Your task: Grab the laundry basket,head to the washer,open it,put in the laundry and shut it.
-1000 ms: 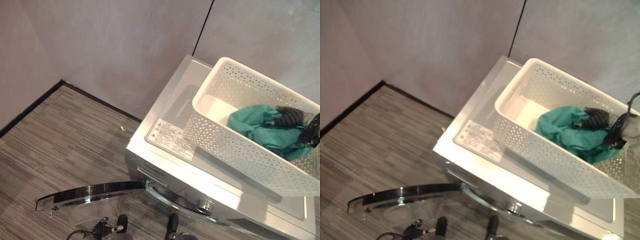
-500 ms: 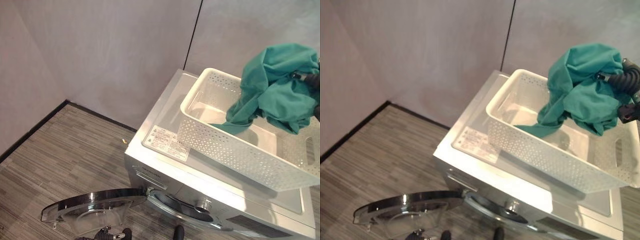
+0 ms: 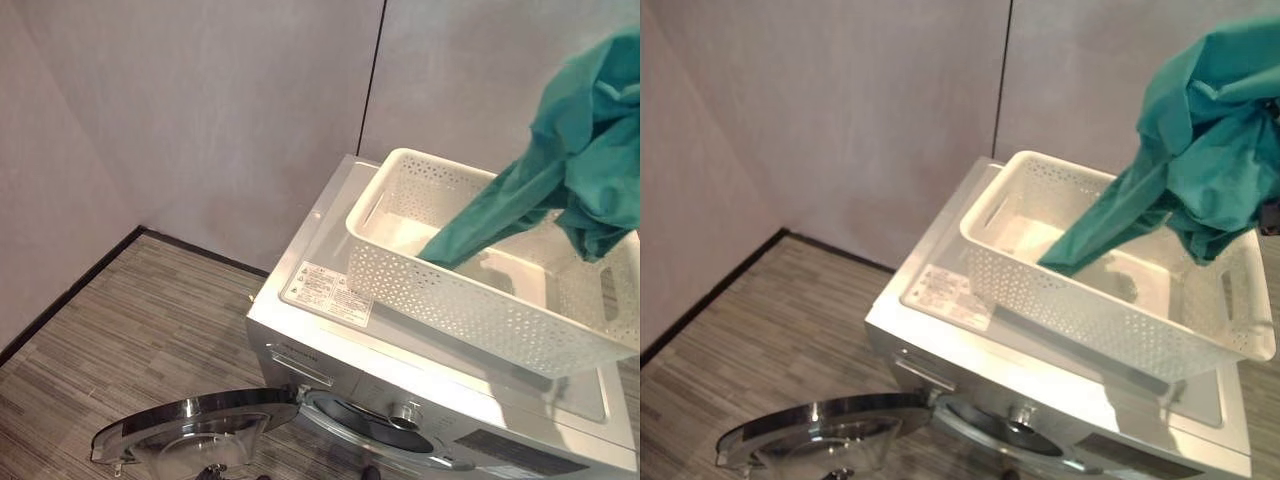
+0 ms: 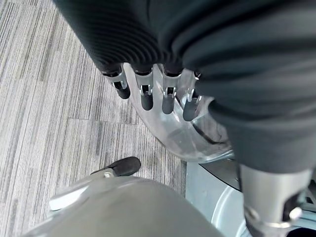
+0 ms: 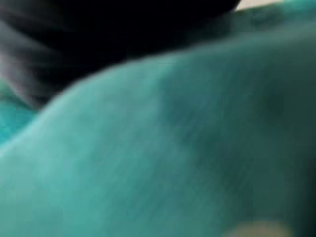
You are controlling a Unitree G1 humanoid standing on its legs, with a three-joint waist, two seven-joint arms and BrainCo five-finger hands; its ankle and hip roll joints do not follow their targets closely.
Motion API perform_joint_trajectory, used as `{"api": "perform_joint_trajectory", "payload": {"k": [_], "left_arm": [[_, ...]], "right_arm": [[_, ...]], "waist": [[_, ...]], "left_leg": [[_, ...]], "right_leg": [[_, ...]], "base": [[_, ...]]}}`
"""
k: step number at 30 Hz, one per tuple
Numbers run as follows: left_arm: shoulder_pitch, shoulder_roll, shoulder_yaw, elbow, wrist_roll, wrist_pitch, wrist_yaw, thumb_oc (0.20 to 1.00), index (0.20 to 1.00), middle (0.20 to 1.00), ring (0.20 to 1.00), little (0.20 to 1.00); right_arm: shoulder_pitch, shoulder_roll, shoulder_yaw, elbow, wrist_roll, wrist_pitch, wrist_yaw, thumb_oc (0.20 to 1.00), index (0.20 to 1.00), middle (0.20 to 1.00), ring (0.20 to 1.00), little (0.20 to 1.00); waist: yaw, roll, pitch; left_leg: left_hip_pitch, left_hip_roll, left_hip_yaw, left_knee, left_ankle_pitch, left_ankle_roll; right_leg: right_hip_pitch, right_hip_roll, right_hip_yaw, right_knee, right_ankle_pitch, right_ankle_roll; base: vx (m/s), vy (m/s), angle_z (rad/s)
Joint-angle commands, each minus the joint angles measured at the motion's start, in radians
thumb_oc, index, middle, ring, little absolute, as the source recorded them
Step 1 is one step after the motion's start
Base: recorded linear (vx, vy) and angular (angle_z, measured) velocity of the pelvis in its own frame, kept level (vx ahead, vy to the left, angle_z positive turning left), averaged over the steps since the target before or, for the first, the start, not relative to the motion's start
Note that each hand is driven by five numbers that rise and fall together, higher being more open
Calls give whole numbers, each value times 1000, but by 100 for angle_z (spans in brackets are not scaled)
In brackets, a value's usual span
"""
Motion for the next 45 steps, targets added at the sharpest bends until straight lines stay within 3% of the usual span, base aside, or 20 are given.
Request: {"api": "perform_joint_trajectory", "payload": {"k": [1, 7, 12, 37, 40, 45], "left_arm": [[-75, -19, -33, 66, 49, -4, 36, 1000, 1000, 1000, 1000, 1000], [-74, -21, -36, 64, 68, -8, 55, 1000, 1000, 1000, 1000, 1000], [-68, -22, -21, 66, 86, -13, 75, 1000, 1000, 1000, 1000, 1000], [-66, -24, -13, 80, 105, -19, 85, 1000, 1000, 1000, 1000, 1000], [-46, -26, 25, 88, 133, -27, 89, 1000, 1000, 1000, 1000, 1000], [-45, -18, 35, 91, 136, -36, 97, 1000, 1000, 1000, 1000, 1000]], "right_arm": [[-34, 10, -139, -70, -148, 6, -166, 200, 200, 200, 200, 200], [26, 75, -217, -150, -223, -2, -244, 200, 200, 200, 200, 200], [54, 82, -258, -212, -342, 29, -290, 200, 200, 200, 200, 200], [86, 82, -285, -249, -365, 28, -294, 200, 200, 200, 200, 200], [223, 16, -491, -282, -561, 130, -370, 200, 200, 200, 200, 200], [338, 18, -588, -205, -639, 203, -409, 200, 200, 200, 200, 200]], "waist": [[21, -37, -7], [21, -32, -7], [19, -31, -8], [14, -36, -8], [-15, -30, -20], [-16, -27, -27]], "left_leg": [[49, -6, 65, 11, -89, 6], [54, -8, 66, 11, -95, 11], [59, -9, 69, 11, -100, 12], [67, -14, 79, 11, -105, 14], [64, -24, 81, 11, -108, 19], [62, -34, 88, 11, -113, 25]], "right_leg": [[89, -10, 29, 30, -69, 52], [93, -10, 31, 27, -72, 53], [97, -11, 31, 24, -71, 54], [102, -14, 29, 22, -68, 58], [101, -24, 22, 31, -61, 71], [92, -36, 23, 42, -57, 77]], "base": [[0, 0, 0], [0, 0, 0], [0, 0, 0], [0, 0, 0], [-6, 86, 8], [-17, 38, 7]]}}
